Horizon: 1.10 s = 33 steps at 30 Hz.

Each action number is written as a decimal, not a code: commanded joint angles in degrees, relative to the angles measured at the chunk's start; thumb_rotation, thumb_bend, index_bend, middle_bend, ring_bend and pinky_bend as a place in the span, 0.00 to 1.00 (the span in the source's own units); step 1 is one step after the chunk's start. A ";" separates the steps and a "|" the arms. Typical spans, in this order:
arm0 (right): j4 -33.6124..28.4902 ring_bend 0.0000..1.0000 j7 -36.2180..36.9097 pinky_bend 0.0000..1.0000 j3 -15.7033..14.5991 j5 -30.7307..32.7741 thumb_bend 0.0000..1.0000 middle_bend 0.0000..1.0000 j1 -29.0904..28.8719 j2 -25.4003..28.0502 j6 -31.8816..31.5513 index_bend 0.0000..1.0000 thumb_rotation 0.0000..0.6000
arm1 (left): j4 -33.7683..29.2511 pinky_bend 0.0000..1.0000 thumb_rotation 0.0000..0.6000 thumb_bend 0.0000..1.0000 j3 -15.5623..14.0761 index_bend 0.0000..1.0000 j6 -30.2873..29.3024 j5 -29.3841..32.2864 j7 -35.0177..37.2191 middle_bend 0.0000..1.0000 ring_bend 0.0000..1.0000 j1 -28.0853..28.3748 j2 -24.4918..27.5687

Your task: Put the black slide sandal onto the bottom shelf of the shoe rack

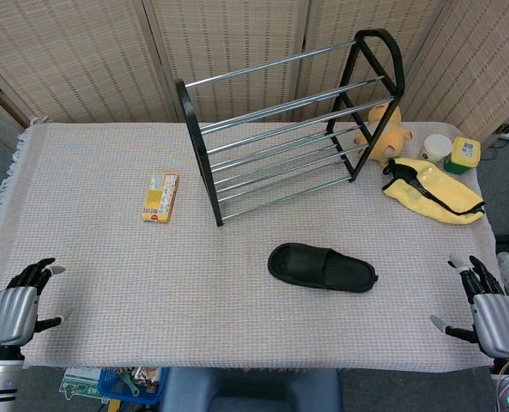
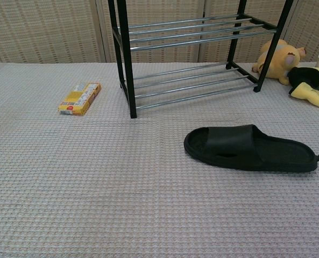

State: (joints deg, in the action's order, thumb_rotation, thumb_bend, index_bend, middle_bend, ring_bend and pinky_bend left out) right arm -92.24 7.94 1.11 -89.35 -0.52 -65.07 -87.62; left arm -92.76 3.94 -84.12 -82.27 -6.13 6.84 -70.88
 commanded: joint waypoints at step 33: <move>4.92 0.05 -10.03 0.13 4.26 11.19 0.10 0.20 -16.07 -10.47 27.29 0.00 1.00 | 1.28 0.31 1.00 0.17 -1.09 0.31 1.50 1.27 1.34 0.20 0.20 -0.96 0.12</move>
State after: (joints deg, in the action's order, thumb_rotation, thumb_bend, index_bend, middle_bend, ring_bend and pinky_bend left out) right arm -88.55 -0.91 4.46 -79.89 -14.54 -74.03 -62.71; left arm -91.48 2.86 -82.64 -81.00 -4.80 5.89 -70.75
